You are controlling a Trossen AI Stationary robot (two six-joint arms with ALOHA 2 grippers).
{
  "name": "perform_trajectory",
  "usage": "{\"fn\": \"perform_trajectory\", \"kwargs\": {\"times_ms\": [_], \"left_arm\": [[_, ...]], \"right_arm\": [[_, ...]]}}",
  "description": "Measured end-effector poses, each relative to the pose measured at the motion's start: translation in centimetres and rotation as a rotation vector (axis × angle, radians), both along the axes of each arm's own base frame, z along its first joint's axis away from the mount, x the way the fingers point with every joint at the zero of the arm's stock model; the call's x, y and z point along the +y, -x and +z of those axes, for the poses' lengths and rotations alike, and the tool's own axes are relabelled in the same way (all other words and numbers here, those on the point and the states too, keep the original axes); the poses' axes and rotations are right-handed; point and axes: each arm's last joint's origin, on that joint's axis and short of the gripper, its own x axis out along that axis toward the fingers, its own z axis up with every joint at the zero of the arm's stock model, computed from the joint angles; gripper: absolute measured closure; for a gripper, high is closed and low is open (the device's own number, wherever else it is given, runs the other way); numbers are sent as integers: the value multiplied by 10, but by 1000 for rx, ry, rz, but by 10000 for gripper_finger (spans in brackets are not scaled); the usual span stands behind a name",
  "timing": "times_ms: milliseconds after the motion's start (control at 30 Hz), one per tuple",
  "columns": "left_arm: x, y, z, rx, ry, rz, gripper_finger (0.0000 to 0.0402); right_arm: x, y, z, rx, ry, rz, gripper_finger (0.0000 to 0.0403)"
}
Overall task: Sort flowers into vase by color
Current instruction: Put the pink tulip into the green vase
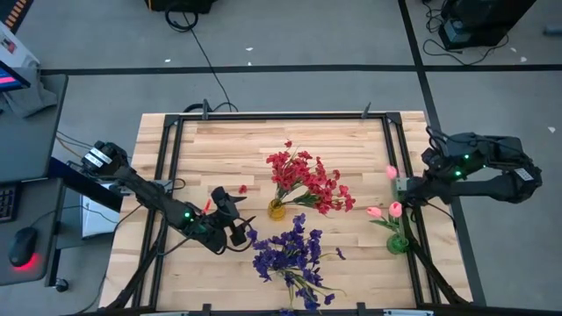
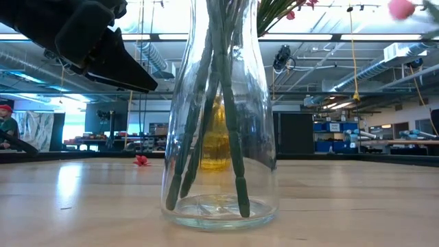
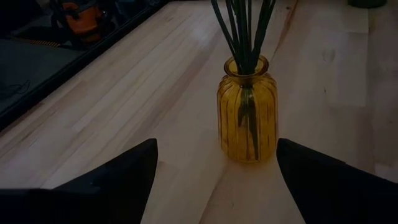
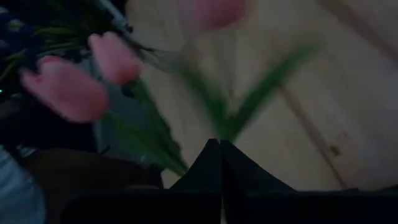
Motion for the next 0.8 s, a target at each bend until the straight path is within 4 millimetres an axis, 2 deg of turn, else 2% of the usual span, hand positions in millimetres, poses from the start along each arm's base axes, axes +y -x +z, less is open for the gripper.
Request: {"fn": "perform_trajectory", "kwargs": {"times_ms": [267,367,633,800], "left_arm": [[0,0,0,1,0,0,67],[0,0,0,1,0,0,67],[0,0,0,1,0,0,67],[0,0,0,2,-1,1,67]], "right_arm": [[0,-1,1,-10,-27,-1,392],[-1,-2,3,-27,-15,-29,364],[-4,-8,8,-91,30,-141,255],[-5,-10,8,-80,34,-152,238]]}}
